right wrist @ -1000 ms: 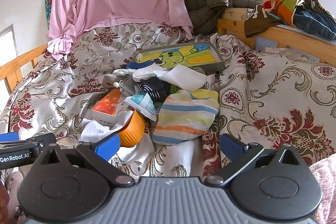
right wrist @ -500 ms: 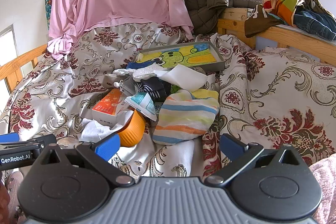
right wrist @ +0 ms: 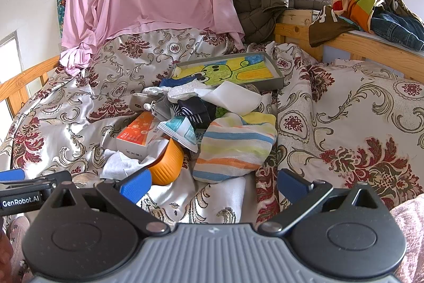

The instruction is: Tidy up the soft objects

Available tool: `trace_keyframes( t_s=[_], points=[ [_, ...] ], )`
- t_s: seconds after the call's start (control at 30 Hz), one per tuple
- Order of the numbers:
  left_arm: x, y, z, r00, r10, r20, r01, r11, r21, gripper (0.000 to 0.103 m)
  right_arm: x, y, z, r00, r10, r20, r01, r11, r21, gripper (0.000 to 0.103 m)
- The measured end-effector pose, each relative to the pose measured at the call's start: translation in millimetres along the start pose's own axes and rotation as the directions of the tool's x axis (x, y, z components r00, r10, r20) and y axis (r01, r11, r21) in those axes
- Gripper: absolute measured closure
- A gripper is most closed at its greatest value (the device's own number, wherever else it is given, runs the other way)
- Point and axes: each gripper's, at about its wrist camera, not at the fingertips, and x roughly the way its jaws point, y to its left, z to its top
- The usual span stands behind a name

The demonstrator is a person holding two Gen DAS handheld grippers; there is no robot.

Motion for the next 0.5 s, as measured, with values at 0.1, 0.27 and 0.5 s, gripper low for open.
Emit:
trace_keyframes(
  t_s=[0.1, 0.27, 0.5],
  points=[
    [0.1, -0.3, 0.7, 1.0, -0.001, -0.001, 0.001, 1.0, 0.001, 0.001, 0.1, 0.1, -0.1, 1.0, 0.0, 0.0, 0.0, 1.0, 0.0, 0.0],
    [0.3, -0.2, 0.6, 1.0, 0.0, -0.001, 0.0, 1.0, 0.001, 0.001, 1.2, 1.7, -0.7, 1.0, 0.003, 0.0, -0.003, 1.0, 0.001, 0.0],
    [0.1, -0.1, 1.1, 1.0, -0.001, -0.001, 0.001, 1.0, 0.001, 0.001, 1.3, 0.6, 1.1, 1.0, 0.004, 0.0, -0.004, 1.0, 0.002, 0.0]
  ],
)
